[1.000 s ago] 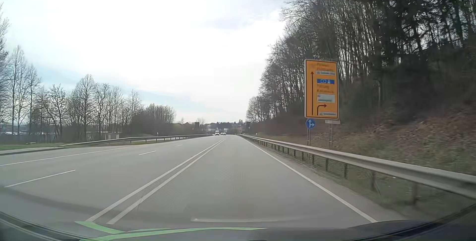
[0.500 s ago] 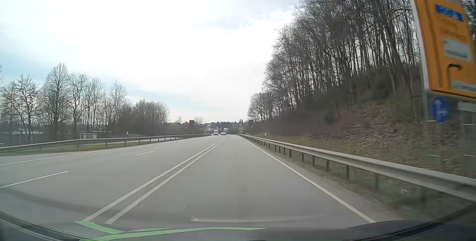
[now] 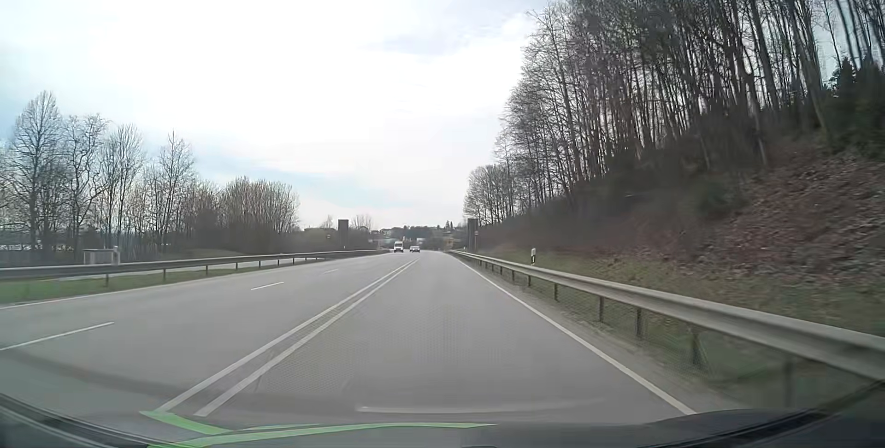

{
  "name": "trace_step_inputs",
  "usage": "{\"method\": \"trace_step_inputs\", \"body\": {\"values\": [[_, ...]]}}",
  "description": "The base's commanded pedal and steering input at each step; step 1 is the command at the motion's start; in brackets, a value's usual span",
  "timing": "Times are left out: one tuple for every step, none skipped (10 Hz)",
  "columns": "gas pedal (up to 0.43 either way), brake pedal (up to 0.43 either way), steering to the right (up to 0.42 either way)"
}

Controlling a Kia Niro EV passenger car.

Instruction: Follow the waypoints while adhering to traffic rules and regulations

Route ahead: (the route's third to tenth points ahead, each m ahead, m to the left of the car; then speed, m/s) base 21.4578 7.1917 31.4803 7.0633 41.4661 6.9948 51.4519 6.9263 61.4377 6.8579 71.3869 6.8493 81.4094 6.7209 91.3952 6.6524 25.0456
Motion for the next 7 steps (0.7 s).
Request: {"method": "trace_step_inputs", "body": {"values": [[0.169,0.0,0.001],[0.169,0.0,0.001],[0.169,0.0,0.001],[0.169,0.0,0.001],[0.169,0.0,0.001],[0.169,0.0,0.001],[0.169,0.0,0.001]]}}
